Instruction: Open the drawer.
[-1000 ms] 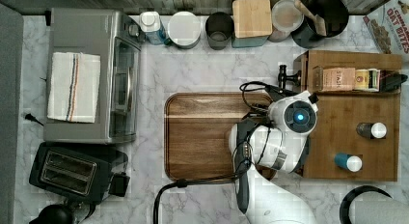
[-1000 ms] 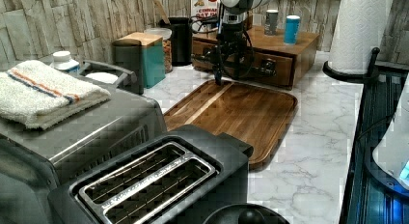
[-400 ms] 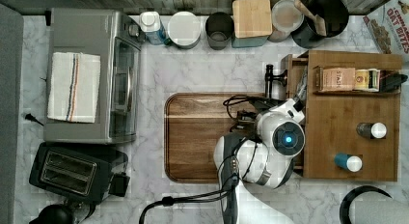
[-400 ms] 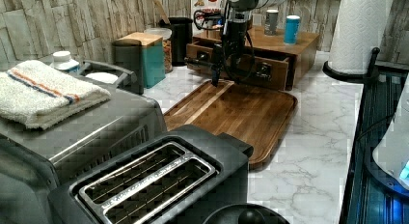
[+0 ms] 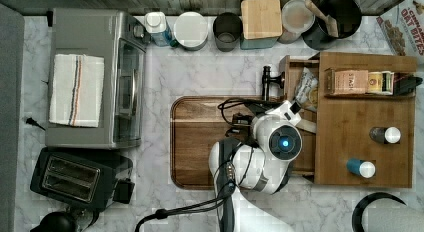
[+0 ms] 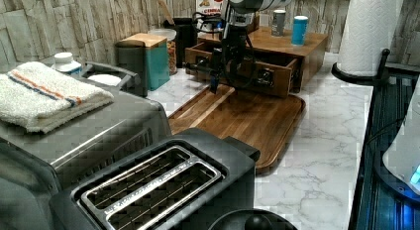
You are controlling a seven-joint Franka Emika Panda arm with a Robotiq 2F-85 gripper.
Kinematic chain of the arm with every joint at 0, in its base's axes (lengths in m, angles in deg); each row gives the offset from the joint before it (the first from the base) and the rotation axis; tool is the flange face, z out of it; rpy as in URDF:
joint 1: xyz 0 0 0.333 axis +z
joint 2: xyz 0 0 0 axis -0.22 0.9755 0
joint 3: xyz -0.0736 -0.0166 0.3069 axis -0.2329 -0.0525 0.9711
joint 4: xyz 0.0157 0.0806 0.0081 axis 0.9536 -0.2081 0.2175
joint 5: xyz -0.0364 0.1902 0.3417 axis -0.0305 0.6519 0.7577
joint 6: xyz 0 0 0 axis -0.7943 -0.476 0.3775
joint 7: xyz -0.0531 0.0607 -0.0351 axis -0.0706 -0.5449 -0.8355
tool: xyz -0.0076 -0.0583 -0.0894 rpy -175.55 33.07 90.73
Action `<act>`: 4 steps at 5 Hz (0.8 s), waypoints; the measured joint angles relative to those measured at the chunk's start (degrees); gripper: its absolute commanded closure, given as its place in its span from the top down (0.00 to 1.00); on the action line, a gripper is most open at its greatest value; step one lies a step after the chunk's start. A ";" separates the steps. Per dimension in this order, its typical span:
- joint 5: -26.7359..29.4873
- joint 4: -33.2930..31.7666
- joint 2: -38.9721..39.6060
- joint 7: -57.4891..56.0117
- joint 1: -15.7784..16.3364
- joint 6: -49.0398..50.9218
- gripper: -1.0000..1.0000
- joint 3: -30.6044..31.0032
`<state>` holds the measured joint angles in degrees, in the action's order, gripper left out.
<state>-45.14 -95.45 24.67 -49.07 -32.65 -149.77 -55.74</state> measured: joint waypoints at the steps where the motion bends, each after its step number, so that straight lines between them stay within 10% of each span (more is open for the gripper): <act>1: 0.52 0.00 -0.17 0.00 1.06 1.01 1.00 1.78; 4: -1.75 1.45 0.17 20.00 9.85 2.80 1.00 1.90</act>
<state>-46.89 -94.00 24.84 -29.07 -22.80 -146.97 -53.85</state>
